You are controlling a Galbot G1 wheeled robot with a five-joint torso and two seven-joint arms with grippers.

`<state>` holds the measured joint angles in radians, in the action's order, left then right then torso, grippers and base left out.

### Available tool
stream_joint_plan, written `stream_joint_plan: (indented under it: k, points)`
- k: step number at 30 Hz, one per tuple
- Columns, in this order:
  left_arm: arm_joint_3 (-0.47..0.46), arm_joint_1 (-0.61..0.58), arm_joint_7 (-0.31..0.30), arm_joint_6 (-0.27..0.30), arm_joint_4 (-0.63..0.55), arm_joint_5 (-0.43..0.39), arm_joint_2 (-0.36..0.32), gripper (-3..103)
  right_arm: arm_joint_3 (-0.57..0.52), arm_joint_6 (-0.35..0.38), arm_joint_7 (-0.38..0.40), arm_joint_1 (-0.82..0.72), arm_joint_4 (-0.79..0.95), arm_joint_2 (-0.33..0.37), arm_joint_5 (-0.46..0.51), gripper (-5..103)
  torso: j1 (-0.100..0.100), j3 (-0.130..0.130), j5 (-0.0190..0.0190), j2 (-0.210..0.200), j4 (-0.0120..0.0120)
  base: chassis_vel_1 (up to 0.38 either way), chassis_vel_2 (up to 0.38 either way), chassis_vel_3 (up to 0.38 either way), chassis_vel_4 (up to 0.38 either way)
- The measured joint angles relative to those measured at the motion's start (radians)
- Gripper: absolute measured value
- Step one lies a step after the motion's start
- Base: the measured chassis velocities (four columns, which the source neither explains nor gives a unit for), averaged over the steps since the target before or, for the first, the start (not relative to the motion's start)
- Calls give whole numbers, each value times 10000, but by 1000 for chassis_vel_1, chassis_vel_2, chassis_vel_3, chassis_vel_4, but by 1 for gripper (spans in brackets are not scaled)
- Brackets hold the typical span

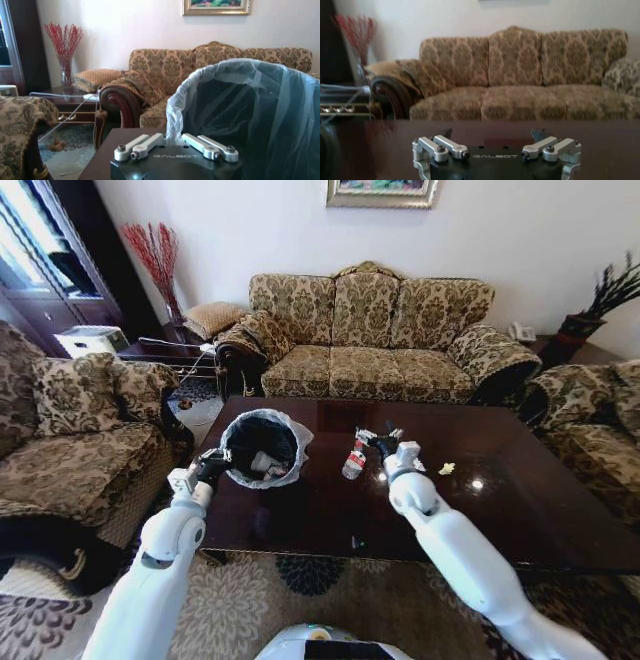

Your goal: Move to the front of the table and place the trash on the table into the trash bin.

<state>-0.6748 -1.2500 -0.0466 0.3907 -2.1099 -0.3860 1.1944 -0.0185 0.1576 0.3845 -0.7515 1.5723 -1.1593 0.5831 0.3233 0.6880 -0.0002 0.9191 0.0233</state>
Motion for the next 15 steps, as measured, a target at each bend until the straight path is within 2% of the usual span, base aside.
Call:
stream_joint_plan:
  k: [2, 4, 5, 9, 15]
  points:
    - [-2, 6, 0, 0, 0, -21, -17, 1, 16, -40, -30, 18, -198, -109, -45, 100, 0, 0, 2, 0, -1, 0, 0, 0, 0]
    - [-2, 28, 0, 0, -4, -95, -57, 1, 67, -200, -96, 161, -1165, -661, -247, 100, 0, 0, -1, 0, 1, 0, 0, 0, 0]
    - [-2, 28, 0, 0, -4, -95, -57, 1, 67, -200, -96, 161, -1165, -661, -247, 100, 0, 0, -1, 0, 1, 0, 0, 0, 0]
    - [53, 52, 1, 21, -35, -142, -90, 1, 138, -300, -137, 300, -2278, -1541, -419, 100, 0, 0, 0, 0, 2, 0, 0, 0, 0]
    - [145, 40, 26, 35, -35, -148, -96, 1, 127, -314, -29, 383, -2945, -2015, -365, 100, -1, 0, 1, 0, 1, 0, 0, 0, 0]
